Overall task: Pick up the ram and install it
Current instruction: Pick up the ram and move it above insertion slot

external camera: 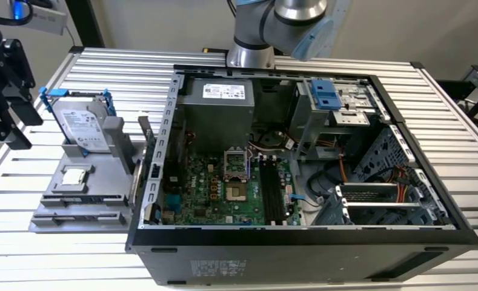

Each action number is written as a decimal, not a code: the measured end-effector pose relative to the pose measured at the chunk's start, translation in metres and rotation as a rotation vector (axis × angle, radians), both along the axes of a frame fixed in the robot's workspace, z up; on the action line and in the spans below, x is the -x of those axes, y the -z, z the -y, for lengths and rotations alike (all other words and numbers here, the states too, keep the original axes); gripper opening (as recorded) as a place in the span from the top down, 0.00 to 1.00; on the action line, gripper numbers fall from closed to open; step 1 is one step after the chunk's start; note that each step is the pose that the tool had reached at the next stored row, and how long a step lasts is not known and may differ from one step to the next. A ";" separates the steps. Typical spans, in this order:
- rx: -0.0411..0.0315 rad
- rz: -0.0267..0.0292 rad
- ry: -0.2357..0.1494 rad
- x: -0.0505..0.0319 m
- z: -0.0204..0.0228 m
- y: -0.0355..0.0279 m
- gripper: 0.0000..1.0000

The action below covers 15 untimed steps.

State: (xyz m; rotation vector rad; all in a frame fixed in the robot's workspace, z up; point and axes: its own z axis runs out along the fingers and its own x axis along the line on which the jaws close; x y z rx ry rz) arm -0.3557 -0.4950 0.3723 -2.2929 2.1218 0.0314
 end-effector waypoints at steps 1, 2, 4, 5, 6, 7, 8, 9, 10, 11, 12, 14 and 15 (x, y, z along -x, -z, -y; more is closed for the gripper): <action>0.0000 -0.0001 0.000 0.0000 0.0000 0.0011 0.00; 0.0000 0.0000 0.000 0.0000 0.0000 0.0023 0.00; 0.0001 -0.0006 0.000 0.0001 0.0000 0.0043 0.00; -0.0001 -0.0009 0.000 0.0001 0.0001 0.0053 0.00; 0.0000 -0.0014 0.001 0.0002 0.0002 0.0063 0.00; 0.0000 -0.0019 0.001 0.0001 0.0004 0.0072 0.00; 0.0000 -0.0026 0.002 0.0002 0.0005 0.0081 0.00; 0.0000 -0.0032 0.002 0.0003 0.0007 0.0091 0.00; 0.0000 -0.0040 0.004 0.0004 0.0008 0.0100 0.00; 0.0000 -0.0047 0.006 0.0004 0.0009 0.0109 0.00; 0.0000 -0.0049 0.008 0.0005 0.0009 0.0119 0.00; 0.0000 -0.0049 0.009 0.0008 0.0010 0.0139 0.00; 0.0000 -0.0048 0.009 0.0010 0.0010 0.0149 0.00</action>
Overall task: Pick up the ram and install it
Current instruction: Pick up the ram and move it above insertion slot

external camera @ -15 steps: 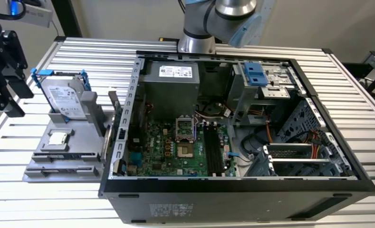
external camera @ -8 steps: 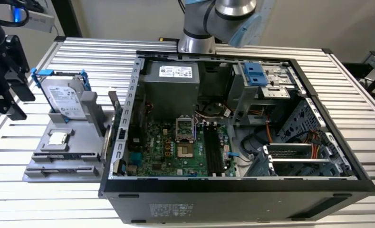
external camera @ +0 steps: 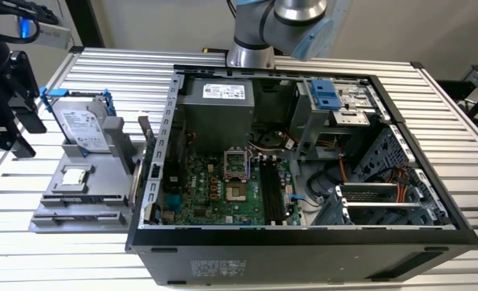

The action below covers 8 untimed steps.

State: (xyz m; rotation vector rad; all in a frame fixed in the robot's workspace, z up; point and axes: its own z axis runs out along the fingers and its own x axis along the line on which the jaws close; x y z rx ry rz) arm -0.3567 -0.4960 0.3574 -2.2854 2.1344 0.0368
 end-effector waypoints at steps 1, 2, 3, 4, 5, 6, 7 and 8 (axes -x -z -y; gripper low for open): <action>0.0000 0.0004 0.000 0.0002 0.0000 0.0010 0.00; 0.0000 0.0006 0.000 0.0003 0.0001 0.0020 0.00; 0.0000 0.0007 0.000 0.0004 0.0000 0.0029 0.00; 0.0000 0.0008 0.000 0.0005 0.0000 0.0038 0.00; 0.0001 0.0008 0.000 0.0006 0.0000 0.0046 0.00; 0.0000 0.0008 0.000 0.0006 0.0000 0.0054 0.00; 0.0001 0.0008 0.000 0.0006 0.0000 0.0062 0.00; 0.0000 0.0009 0.000 0.0006 0.0000 0.0071 0.00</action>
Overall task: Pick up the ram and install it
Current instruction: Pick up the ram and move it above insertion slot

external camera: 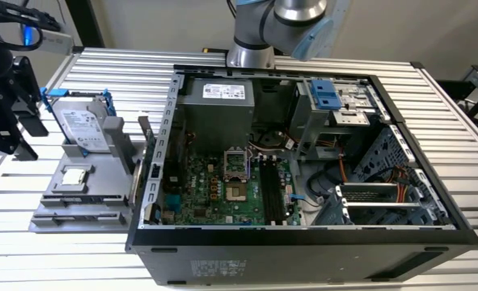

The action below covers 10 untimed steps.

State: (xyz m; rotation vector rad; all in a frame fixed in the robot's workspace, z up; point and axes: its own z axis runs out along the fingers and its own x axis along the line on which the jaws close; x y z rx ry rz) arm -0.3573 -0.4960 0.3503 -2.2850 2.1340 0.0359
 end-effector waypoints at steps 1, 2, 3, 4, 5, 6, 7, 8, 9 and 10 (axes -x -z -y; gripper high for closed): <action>0.0000 -0.0001 0.000 0.0000 0.0000 0.0009 0.00; 0.0001 -0.0001 0.000 0.0000 0.0000 0.0017 0.00; 0.0000 0.0001 0.000 0.0000 0.0000 0.0027 0.00; 0.0000 0.0003 0.000 0.0000 0.0000 0.0037 0.00; 0.0001 0.0003 0.000 0.0000 0.0000 0.0046 0.00; 0.0001 0.0003 0.000 0.0000 0.0000 0.0056 0.00; 0.0001 0.0004 0.000 0.0000 0.0000 0.0067 0.00; 0.0002 0.0003 0.000 0.0000 0.0000 0.0076 0.00; 0.0001 0.0004 0.000 0.0001 0.0001 0.0086 0.00; 0.0002 0.0004 0.000 0.0001 0.0001 0.0095 0.00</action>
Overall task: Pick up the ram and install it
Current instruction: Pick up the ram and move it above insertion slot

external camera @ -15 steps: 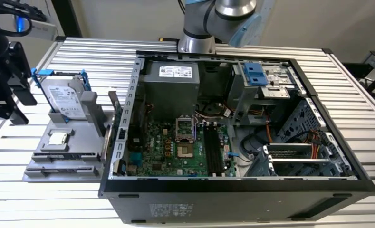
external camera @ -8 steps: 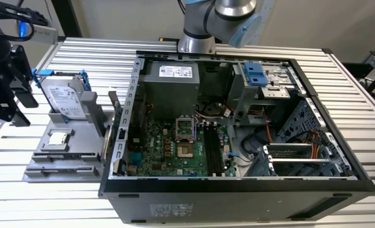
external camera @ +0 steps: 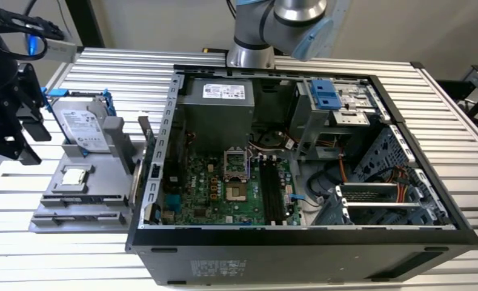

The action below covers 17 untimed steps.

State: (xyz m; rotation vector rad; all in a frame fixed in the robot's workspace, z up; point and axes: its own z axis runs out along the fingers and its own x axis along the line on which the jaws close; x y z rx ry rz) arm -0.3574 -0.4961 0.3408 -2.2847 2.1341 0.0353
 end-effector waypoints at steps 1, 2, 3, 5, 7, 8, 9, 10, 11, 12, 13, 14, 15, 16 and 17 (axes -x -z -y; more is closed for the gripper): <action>-0.0001 0.0001 0.000 0.0000 0.0002 0.0009 0.00; 0.0000 0.0000 0.000 0.0000 0.0004 0.0017 0.00; 0.0000 0.0000 0.000 -0.0001 0.0006 0.0026 0.00; 0.0001 -0.0002 0.000 0.0000 0.0013 0.0042 0.00; 0.0001 -0.0002 0.000 0.0000 0.0022 0.0057 0.00; 0.0001 -0.0001 0.000 -0.0001 0.0028 0.0065 0.00; -0.0001 0.0001 0.000 -0.0001 0.0033 0.0074 0.00; -0.0001 0.0001 0.000 -0.0001 0.0038 0.0082 0.00; -0.0001 0.0001 0.000 -0.0001 0.0043 0.0090 0.00; 0.0000 0.0000 0.000 0.0000 0.0048 0.0097 0.00; 0.0000 0.0000 0.000 0.0000 0.0052 0.0105 0.00; 0.0000 0.0000 0.000 0.0000 0.0056 0.0113 0.00; 0.0000 0.0000 0.000 -0.0001 0.0059 0.0121 0.00; 0.0000 0.0000 0.000 -0.0001 0.0063 0.0129 0.00; -0.0001 0.0001 0.000 0.0000 0.0066 0.0138 0.00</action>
